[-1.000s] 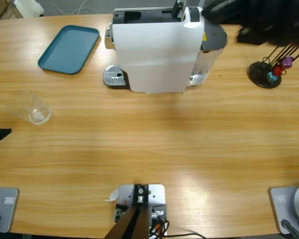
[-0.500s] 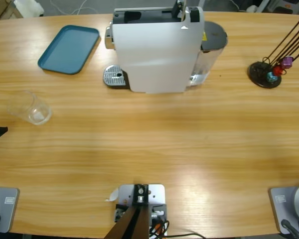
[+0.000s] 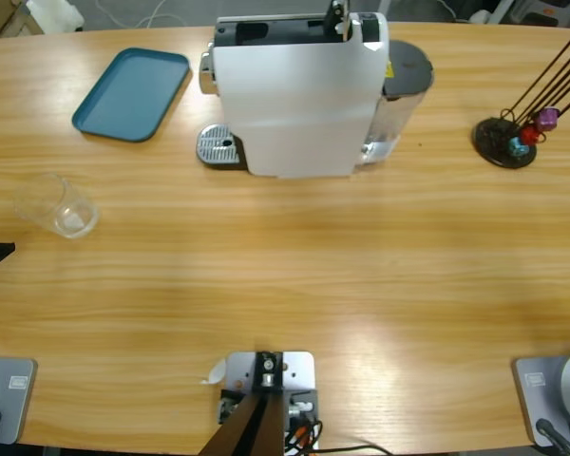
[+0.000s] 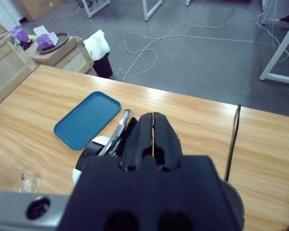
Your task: Pour coffee
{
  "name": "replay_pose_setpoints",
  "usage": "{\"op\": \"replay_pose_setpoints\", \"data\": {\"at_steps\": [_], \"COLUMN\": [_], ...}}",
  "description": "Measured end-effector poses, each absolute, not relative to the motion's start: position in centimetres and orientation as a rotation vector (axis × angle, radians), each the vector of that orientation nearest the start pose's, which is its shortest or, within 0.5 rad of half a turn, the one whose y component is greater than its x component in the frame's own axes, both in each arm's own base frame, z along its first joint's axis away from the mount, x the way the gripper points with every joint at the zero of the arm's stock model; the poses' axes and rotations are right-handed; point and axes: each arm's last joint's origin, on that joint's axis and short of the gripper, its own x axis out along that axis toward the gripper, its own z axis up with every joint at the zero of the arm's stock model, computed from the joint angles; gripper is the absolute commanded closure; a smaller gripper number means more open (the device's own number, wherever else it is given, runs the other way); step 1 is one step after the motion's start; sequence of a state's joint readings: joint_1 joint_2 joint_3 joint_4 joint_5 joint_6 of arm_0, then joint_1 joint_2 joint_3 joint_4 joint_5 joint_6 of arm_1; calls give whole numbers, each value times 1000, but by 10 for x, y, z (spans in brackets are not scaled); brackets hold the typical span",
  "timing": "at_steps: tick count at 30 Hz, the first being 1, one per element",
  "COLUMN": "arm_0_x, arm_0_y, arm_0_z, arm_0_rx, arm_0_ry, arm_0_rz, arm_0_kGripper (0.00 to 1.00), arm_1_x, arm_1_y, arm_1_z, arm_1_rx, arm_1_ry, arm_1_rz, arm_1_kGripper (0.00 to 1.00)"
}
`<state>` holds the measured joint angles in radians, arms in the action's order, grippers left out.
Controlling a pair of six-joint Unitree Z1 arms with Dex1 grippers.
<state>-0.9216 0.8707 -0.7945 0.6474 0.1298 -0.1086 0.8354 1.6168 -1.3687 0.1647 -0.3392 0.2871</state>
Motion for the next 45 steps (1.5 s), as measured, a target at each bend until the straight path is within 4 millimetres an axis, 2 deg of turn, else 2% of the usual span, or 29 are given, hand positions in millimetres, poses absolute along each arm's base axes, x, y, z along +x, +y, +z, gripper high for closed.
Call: {"op": "replay_pose_setpoints", "data": {"at_steps": [7, 14, 26, 37, 45], "arm_0_x": [55, 55, 55, 55, 55], "arm_0_y": [-62, -62, -62, -62, -62], "arm_0_z": [333, 333, 332, 332, 332], "arm_0_rx": [270, 269, 268, 268, 268], "arm_0_ry": [675, 676, 679, 679, 679], "arm_0_rz": [-719, -718, -717, -717, -717], "arm_0_kGripper": [55, 55, 55, 54, 54], "arm_1_x": [253, 254, 249, 255, 265], "arm_1_y": [264, 268, 300, 329, 331], "arm_1_z": [389, 387, 387, 348, 341], "arm_1_rx": [130, 204, 250, 214, 214], "arm_1_ry": [500, 522, 512, 633, 648], "arm_1_rz": [464, 471, 581, 658, 652], "arm_1_kGripper": [1000, 1000, 1000, 1000, 1000]}}
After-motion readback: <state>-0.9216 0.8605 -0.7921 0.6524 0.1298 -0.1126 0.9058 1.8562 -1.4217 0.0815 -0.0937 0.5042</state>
